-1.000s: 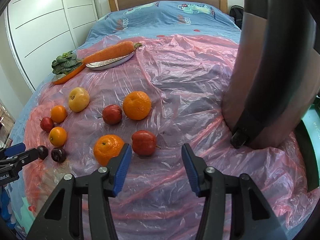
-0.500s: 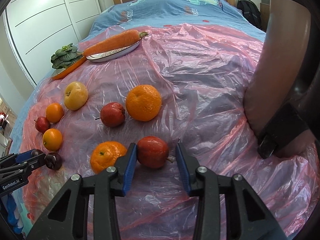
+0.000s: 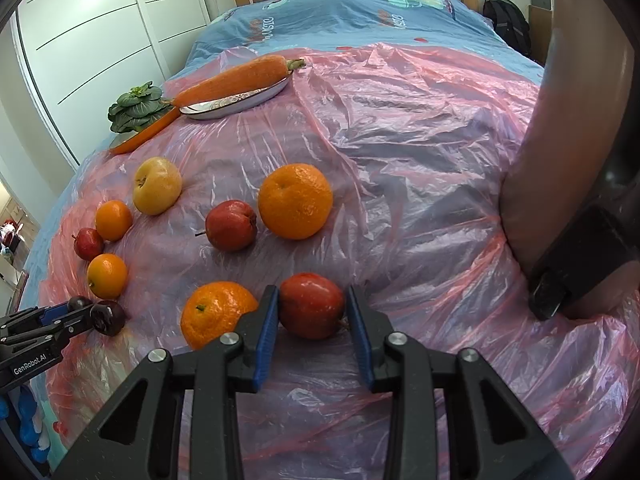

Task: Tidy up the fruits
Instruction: 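Grasp a dark plum with the left tool while the right tool grasps a red apple, then lift and carry the plum and apple in both tools over the green tray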

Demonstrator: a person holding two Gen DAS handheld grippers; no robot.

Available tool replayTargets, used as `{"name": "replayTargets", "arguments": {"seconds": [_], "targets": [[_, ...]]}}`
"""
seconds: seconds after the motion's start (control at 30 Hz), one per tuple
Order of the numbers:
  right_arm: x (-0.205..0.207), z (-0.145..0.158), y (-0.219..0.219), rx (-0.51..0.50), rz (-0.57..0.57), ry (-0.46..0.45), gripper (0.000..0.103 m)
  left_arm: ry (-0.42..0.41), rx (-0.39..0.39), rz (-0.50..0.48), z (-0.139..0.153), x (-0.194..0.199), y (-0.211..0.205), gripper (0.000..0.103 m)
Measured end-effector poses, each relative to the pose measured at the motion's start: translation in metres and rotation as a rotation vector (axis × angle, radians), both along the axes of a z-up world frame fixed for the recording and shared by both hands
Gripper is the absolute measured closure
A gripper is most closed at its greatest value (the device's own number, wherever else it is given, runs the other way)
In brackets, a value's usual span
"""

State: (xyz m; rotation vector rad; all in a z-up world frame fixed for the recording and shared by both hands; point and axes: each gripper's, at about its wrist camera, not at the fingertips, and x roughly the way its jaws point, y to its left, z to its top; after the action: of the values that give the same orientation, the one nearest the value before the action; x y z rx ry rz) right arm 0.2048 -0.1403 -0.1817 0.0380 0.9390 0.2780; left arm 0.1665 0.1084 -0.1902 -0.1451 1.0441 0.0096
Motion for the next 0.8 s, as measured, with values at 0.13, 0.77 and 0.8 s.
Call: {"name": "replayTargets", "arguments": {"seconds": [0.13,0.77,0.8], "targets": [[-0.001,-0.001,0.001,-0.01,0.003,-0.003,0.081,-0.016,0.012,0.005,-0.001,-0.004,-0.001,0.073],[-0.012,0.028,0.001,0.005,0.022,-0.051,0.083,-0.068,0.014,0.052,0.026,-0.017,0.006,0.081],[-0.014,0.032,0.001,0.009,0.025,-0.056,0.083,-0.072,0.015,0.053,0.029,-0.018,0.006,0.081]]}}
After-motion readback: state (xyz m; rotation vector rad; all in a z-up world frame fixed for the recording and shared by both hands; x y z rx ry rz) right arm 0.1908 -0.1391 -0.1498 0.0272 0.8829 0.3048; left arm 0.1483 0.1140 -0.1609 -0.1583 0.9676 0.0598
